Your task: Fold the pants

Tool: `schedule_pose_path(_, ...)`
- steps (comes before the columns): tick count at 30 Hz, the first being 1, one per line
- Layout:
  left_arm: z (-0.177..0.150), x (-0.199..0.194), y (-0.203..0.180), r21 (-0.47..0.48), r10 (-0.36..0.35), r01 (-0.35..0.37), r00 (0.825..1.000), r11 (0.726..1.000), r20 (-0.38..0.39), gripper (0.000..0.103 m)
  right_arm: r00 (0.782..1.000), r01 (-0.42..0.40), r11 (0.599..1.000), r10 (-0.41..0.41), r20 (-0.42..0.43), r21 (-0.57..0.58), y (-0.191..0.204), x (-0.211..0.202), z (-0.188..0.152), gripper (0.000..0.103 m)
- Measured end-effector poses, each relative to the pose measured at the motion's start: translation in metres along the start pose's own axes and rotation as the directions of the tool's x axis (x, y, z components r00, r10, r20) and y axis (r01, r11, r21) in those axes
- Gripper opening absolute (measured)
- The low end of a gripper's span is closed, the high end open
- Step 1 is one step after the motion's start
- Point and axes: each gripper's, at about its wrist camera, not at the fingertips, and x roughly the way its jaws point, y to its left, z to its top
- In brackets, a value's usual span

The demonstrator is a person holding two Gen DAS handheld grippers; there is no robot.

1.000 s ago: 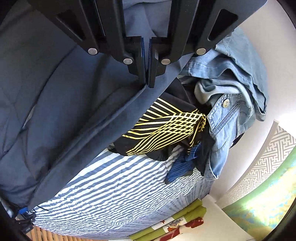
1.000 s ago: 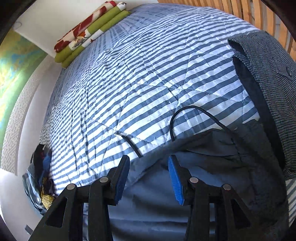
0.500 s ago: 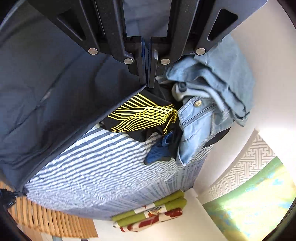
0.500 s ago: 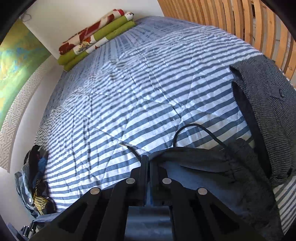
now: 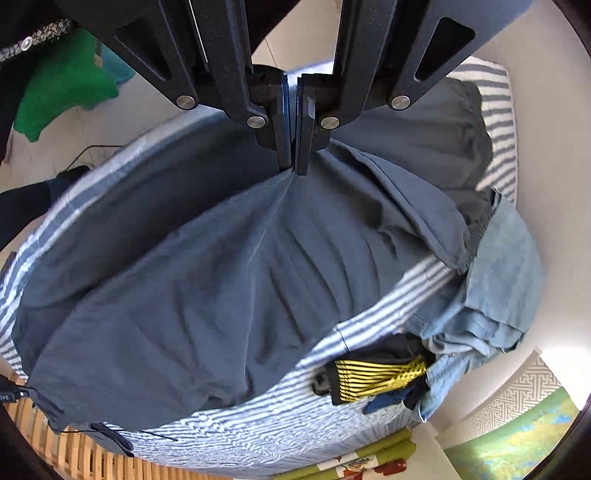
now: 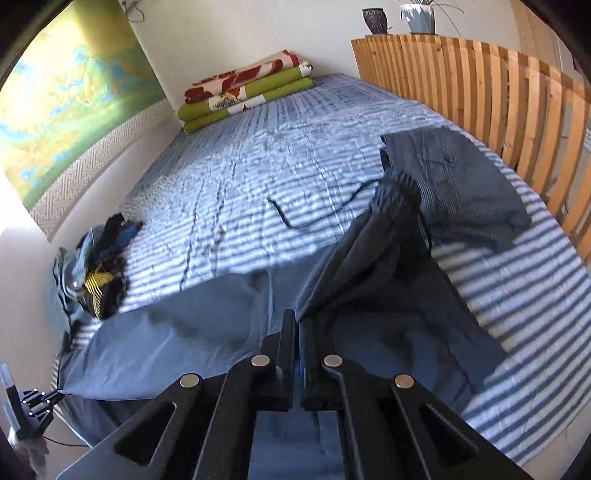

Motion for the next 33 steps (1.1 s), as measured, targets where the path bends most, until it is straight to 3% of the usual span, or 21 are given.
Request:
schedule_pose_path(5,-0.016,-0.004,-0.012,0.004,-0.001,0.001,1.0,1.0,-0.009,0.001,0.996,0.0,0.995,0.009,-0.089,0.1,-0.035,0.013,-0.046,0.001)
schedule_pose_path(13,-0.025,-0.021,-0.029,0.058,-0.005,0.006,1.0,0.998,-0.017,0.001,0.996,-0.023,0.992,0.033,-0.081,0.124,-0.064,-0.002,-0.066,0.001)
schedule_pose_path(16,-0.03,-0.013,-0.028,0.051,-0.025,0.029,0.997,0.998,-0.073,0.006,0.983,-0.108,0.989,0.122,-0.134,0.105,-0.068,-0.002,-0.07,0.003)
schedule_pose_path(19,-0.032,-0.017,-0.024,0.011,-0.052,0.053,0.995,0.999,-0.087,0.01,0.985,-0.129,0.973,0.148,-0.092,0.19,-0.092,-0.014,-0.071,0.01)
schedule_pose_path(22,-0.016,-0.034,-0.031,-0.03,-0.101,0.101,0.995,0.994,-0.02,0.011,0.986,-0.151,0.939,0.163,-0.014,0.309,-0.123,-0.023,-0.058,0.023)
schedule_pose_path(24,0.002,-0.045,-0.054,0.007,-0.15,0.15,0.988,0.989,0.03,0.013,0.985,-0.161,0.917,0.172,0.004,0.365,-0.138,-0.019,-0.047,0.023)
schedule_pose_path(26,0.023,-0.051,-0.084,0.078,-0.205,0.2,0.976,0.977,0.071,0.03,0.984,-0.161,0.902,0.176,0.001,0.399,-0.147,-0.007,-0.034,0.023)
schedule_pose_path(28,0.046,-0.052,-0.118,0.137,-0.285,0.271,0.954,0.953,0.096,0.037,0.98,-0.166,0.883,0.198,-0.026,0.44,-0.152,0.011,-0.023,0.023)
schedule_pose_path(30,0.066,-0.05,-0.15,0.194,-0.342,0.318,0.934,0.928,0.103,0.037,0.98,-0.156,0.868,0.195,-0.035,0.471,-0.16,0.023,-0.015,0.024)
schedule_pose_path(33,0.091,-0.038,-0.19,0.268,-0.384,0.348,0.919,0.898,0.093,0.037,0.983,-0.142,0.857,0.181,-0.031,0.496,-0.164,0.034,-0.01,0.024)
